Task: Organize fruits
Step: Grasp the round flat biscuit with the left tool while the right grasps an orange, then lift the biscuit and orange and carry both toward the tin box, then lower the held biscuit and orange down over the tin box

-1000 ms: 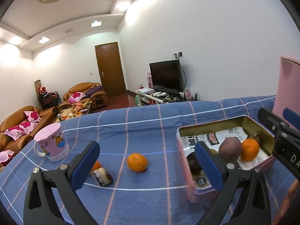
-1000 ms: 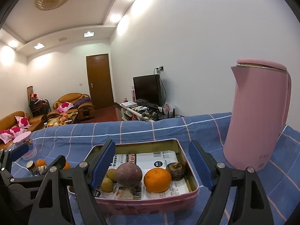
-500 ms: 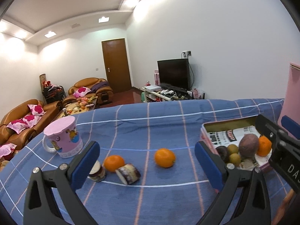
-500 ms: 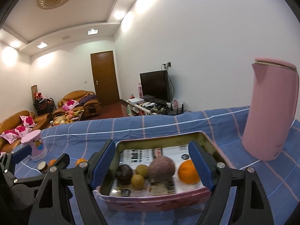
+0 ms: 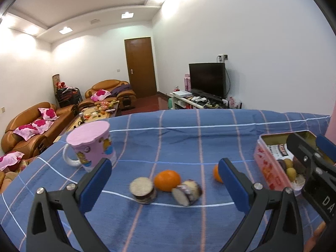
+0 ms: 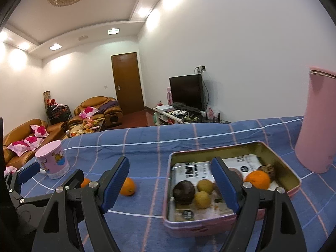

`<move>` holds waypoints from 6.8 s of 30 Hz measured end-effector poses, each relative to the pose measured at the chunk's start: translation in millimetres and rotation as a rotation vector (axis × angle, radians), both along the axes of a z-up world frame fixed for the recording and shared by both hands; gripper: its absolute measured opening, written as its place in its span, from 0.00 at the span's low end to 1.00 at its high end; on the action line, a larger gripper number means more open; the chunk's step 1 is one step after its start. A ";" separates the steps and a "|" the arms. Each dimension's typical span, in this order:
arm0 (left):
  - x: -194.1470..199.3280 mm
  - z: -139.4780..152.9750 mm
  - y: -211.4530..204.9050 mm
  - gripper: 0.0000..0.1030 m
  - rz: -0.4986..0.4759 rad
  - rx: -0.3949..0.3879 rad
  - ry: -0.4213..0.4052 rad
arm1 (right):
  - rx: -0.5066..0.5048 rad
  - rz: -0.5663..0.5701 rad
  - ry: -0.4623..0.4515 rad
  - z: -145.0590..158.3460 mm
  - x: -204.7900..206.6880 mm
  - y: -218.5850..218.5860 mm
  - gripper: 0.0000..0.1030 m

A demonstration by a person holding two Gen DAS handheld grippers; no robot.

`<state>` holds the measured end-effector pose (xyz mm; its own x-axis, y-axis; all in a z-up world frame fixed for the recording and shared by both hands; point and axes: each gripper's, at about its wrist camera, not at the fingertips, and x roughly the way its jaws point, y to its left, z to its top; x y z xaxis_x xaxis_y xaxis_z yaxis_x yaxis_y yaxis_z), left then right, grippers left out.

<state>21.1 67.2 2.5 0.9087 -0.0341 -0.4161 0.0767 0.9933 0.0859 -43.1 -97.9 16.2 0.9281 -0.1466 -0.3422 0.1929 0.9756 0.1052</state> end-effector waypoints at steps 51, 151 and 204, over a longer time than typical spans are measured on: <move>49.6 -24.1 51.2 0.94 -0.096 0.151 0.234 | -0.021 0.229 0.547 -58.2 123.2 62.3 0.37; -49.6 7.7 -75.1 0.35 -0.038 -0.008 -0.021 | -0.104 0.122 0.082 -2.3 -29.5 -40.3 0.37; 12.9 -4.6 -220.3 0.35 -0.239 -0.003 0.161 | -0.114 -0.095 0.132 -2.3 11.8 -165.3 0.37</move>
